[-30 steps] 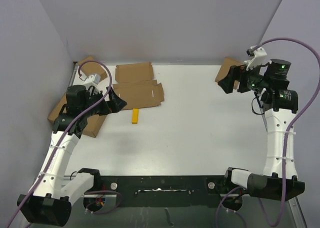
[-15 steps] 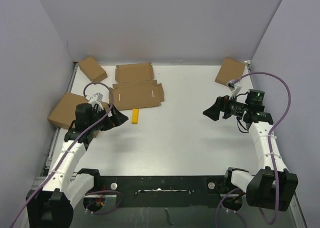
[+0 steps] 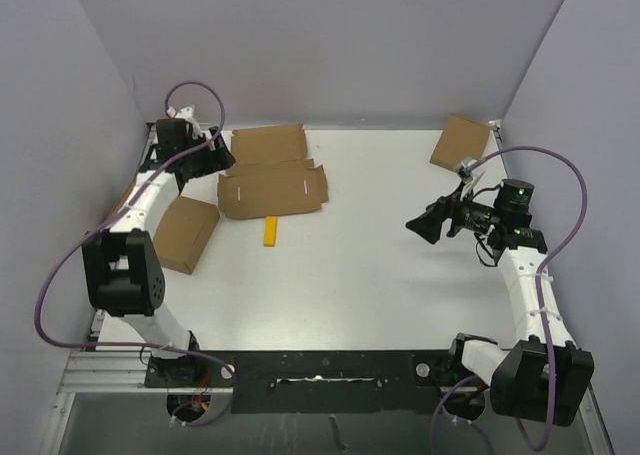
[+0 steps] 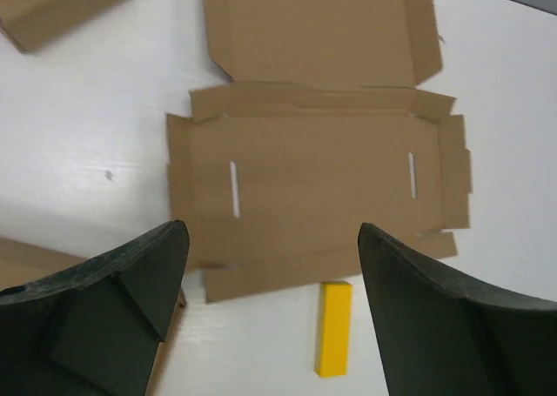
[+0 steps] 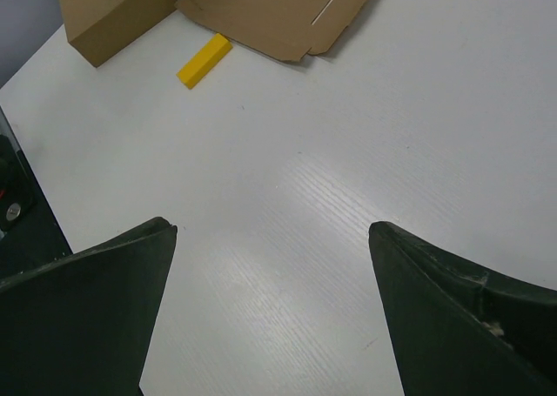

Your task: Fold the paper box

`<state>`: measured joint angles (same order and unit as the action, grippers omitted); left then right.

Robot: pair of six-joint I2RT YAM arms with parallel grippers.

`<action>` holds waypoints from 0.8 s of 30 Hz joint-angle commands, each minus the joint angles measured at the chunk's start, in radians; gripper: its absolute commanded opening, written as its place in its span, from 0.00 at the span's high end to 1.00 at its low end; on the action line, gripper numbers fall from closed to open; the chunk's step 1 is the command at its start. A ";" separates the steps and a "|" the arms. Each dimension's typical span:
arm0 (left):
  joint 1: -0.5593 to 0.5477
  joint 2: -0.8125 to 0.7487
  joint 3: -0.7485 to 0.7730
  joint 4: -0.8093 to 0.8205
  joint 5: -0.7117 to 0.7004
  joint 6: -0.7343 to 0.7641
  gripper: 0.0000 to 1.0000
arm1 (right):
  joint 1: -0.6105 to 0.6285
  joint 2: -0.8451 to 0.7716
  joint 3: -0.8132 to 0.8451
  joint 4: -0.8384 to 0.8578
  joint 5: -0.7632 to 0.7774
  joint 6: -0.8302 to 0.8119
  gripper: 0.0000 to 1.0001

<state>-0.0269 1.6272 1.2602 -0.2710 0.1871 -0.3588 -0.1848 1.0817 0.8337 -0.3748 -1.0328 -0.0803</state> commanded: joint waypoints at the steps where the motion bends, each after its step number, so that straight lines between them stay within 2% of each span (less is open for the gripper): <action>1: 0.075 0.196 0.221 -0.103 0.002 0.147 0.27 | -0.008 -0.025 0.016 0.045 -0.010 -0.041 0.02; 6: 0.094 0.365 0.419 -0.223 0.087 0.220 0.40 | -0.008 -0.013 0.024 0.043 0.001 -0.045 0.02; 8: 0.094 0.414 0.456 -0.262 0.101 0.233 0.42 | -0.008 -0.011 0.024 0.043 0.004 -0.045 0.02; 14: 0.099 0.508 0.489 -0.308 0.110 0.242 0.57 | -0.006 -0.009 0.025 0.040 0.016 -0.047 0.02; 24: 0.097 0.600 0.526 -0.339 0.088 0.241 0.60 | -0.008 -0.009 0.027 0.039 0.025 -0.049 0.02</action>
<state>0.0685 2.1910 1.7325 -0.6064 0.2653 -0.1398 -0.1894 1.0805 0.8337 -0.3748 -1.0080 -0.1165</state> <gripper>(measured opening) 0.409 0.980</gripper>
